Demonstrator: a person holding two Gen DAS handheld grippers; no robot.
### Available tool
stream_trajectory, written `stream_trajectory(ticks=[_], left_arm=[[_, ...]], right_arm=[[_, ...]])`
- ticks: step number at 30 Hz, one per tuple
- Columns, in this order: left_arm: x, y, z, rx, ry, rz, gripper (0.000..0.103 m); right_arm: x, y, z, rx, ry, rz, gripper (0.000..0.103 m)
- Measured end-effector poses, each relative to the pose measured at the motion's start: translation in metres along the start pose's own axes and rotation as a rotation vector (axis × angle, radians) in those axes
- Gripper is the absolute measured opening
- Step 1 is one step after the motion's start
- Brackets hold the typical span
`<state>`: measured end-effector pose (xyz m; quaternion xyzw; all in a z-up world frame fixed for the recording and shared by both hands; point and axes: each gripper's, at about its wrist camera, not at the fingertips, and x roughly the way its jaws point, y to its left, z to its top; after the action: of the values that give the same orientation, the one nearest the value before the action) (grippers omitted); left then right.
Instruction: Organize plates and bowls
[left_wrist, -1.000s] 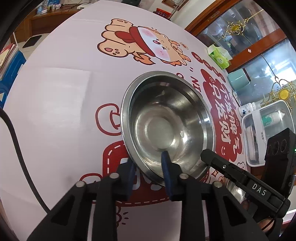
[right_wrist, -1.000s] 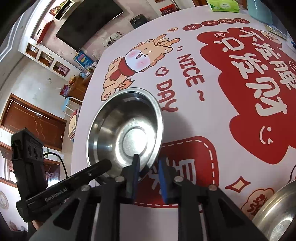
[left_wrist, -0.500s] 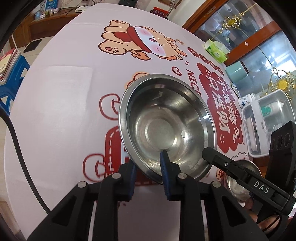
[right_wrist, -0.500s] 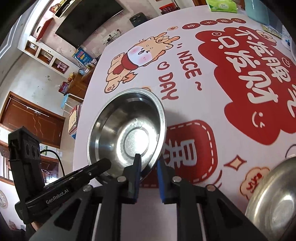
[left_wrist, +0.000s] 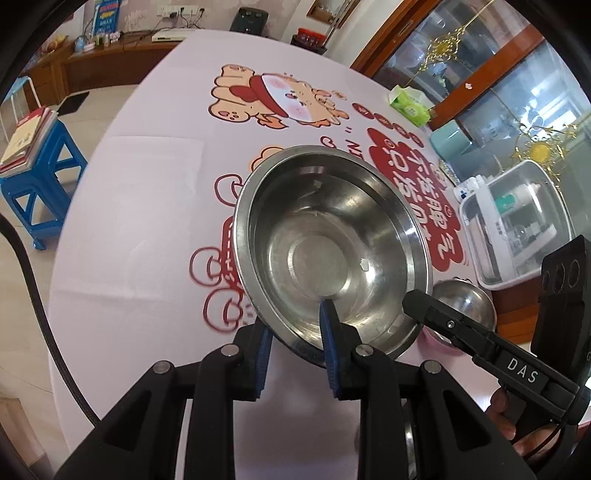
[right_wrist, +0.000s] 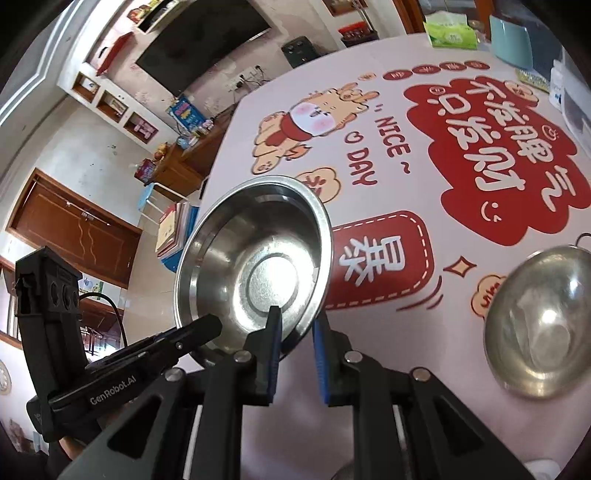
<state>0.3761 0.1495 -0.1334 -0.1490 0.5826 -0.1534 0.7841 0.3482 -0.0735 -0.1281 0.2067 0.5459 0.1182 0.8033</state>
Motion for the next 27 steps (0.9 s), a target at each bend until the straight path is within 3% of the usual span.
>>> stream_trajectory(ticks=[16, 27], left_arm=[[-0.101, -0.019, -0.083, 0.046, -0.089, 0.006, 0.024], [-0.133, -0.030, -0.142, 0.076, -0.093, 0.007, 0.025]], right_arm=[[-0.076, 0.043, -0.073, -0.104, -0.087, 0.016, 0.017], [-0.109, 0.056, -0.131, -0.211, -0.124, -0.026, 0.020]])
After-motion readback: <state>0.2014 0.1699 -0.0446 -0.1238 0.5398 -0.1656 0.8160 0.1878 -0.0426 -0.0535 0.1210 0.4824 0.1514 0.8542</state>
